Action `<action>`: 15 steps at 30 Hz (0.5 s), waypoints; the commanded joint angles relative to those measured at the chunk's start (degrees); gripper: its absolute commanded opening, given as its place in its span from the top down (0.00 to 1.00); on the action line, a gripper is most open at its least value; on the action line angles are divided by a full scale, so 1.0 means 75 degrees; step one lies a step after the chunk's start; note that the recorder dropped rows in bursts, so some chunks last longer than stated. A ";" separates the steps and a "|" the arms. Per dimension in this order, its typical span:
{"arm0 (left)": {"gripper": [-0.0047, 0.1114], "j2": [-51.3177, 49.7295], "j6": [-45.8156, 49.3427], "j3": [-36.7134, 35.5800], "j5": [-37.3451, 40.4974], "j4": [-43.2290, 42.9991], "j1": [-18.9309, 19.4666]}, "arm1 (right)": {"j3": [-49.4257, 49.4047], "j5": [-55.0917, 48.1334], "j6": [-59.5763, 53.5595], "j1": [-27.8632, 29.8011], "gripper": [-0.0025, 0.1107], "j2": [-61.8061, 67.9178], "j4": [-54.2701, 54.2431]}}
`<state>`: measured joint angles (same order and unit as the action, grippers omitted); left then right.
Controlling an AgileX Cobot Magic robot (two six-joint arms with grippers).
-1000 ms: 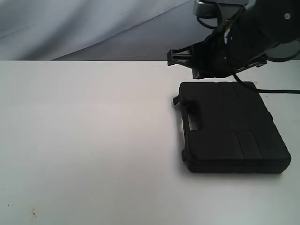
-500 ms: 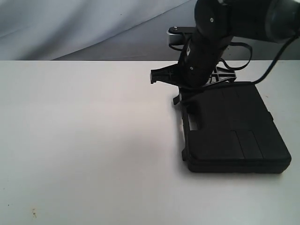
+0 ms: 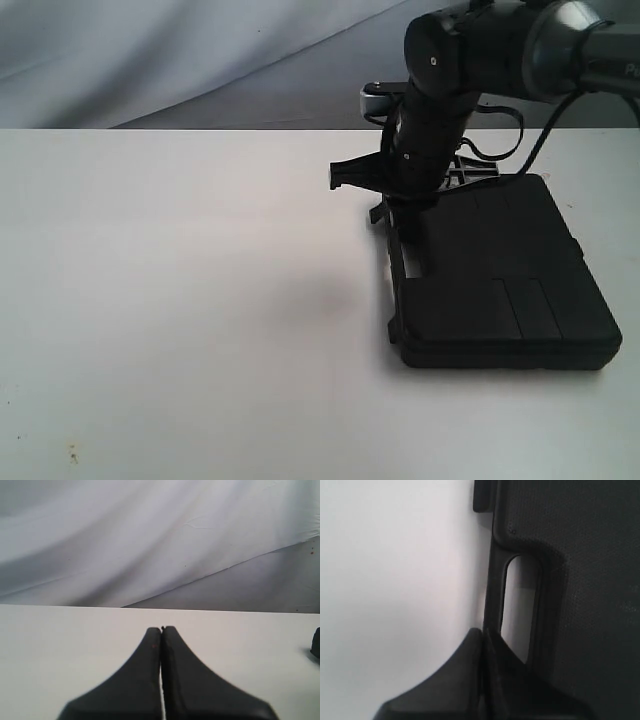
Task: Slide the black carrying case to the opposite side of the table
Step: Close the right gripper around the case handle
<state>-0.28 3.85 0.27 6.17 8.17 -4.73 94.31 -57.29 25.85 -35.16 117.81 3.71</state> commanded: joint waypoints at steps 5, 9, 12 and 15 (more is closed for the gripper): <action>0.96 0.0037 -0.0011 -0.0036 -0.0014 0.0003 0.0016 | 0.0065 0.0356 -0.0052 0.0261 0.98 0.0155 -0.0213; 0.96 0.0037 -0.0011 -0.0036 -0.0014 0.0003 0.0016 | 0.0065 0.0356 -0.0300 0.0261 0.98 0.0348 -0.0495; 0.96 0.0037 -0.0011 -0.0036 -0.0014 0.0003 0.0016 | 0.0065 0.0327 -0.0302 0.0261 0.98 0.0441 -0.0542; 0.96 0.0037 -0.0011 -0.0036 -0.0014 0.0003 0.0016 | 0.0065 0.0292 -0.0302 0.0261 0.98 0.0463 -0.0495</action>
<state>-0.28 3.85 0.27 6.17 8.17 -4.73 94.40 -55.07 24.18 -33.53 121.39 0.00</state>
